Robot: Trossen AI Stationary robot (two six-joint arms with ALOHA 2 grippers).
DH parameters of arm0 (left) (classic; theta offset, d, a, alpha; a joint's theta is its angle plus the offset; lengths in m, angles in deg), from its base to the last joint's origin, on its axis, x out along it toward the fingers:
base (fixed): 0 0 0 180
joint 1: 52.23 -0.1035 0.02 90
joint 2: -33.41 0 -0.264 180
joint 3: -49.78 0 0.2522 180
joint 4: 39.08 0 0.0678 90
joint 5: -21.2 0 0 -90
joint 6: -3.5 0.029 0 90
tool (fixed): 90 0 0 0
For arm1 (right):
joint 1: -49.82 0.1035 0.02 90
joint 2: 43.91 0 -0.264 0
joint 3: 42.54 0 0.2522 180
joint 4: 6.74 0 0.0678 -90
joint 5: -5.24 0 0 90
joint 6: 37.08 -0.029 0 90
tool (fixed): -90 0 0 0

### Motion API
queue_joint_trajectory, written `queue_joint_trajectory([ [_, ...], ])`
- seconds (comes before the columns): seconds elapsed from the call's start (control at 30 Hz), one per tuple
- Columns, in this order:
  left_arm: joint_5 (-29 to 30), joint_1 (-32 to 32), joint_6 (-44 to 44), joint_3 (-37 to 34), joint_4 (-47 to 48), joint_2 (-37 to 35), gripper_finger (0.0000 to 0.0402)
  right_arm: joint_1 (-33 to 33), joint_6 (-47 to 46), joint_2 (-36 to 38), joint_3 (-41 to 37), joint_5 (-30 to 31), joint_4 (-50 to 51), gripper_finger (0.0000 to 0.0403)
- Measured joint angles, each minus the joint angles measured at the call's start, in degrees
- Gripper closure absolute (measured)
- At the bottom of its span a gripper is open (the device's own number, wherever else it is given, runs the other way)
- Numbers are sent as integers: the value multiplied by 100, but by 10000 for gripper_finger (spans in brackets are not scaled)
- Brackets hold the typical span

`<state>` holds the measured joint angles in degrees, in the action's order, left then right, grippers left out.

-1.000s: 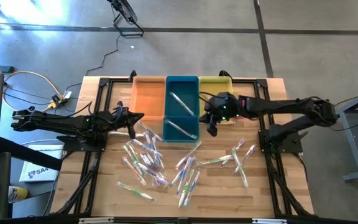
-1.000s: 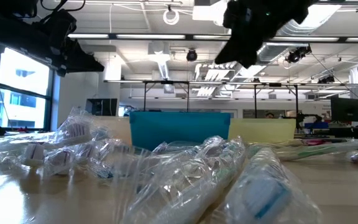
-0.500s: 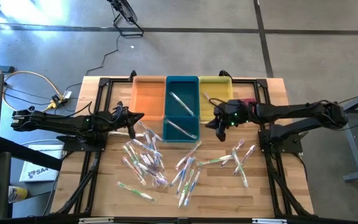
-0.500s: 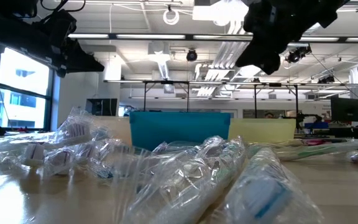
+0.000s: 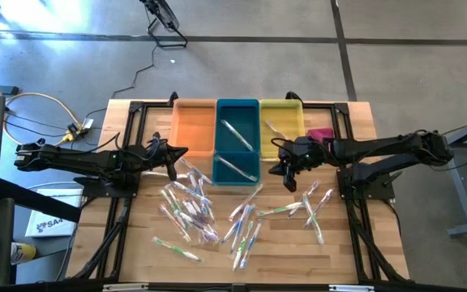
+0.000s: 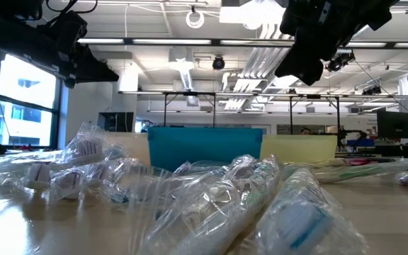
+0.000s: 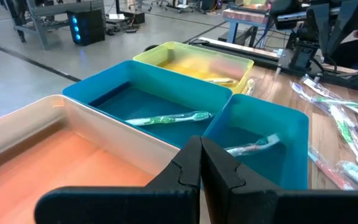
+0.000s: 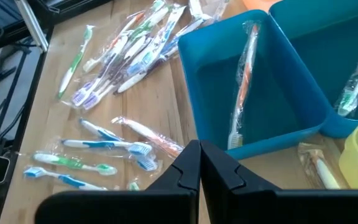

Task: Pick & Place Toothbrushes
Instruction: Put the green toothbrush into the top blue bin

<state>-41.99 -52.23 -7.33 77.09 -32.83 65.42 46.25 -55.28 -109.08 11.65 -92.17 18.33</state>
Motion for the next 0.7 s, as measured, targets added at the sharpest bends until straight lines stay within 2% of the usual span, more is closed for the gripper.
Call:
queue_joint_trajectory([
  [0.53, -1, 0, 2, 1, 166, 2, 401, 0, 13, 0, 0, -11, -46, 401],
  [0.7, 0, -1, 1, 1, 165, 2, 401, -7, 284, -2, 0, 112, -44, 401],
])
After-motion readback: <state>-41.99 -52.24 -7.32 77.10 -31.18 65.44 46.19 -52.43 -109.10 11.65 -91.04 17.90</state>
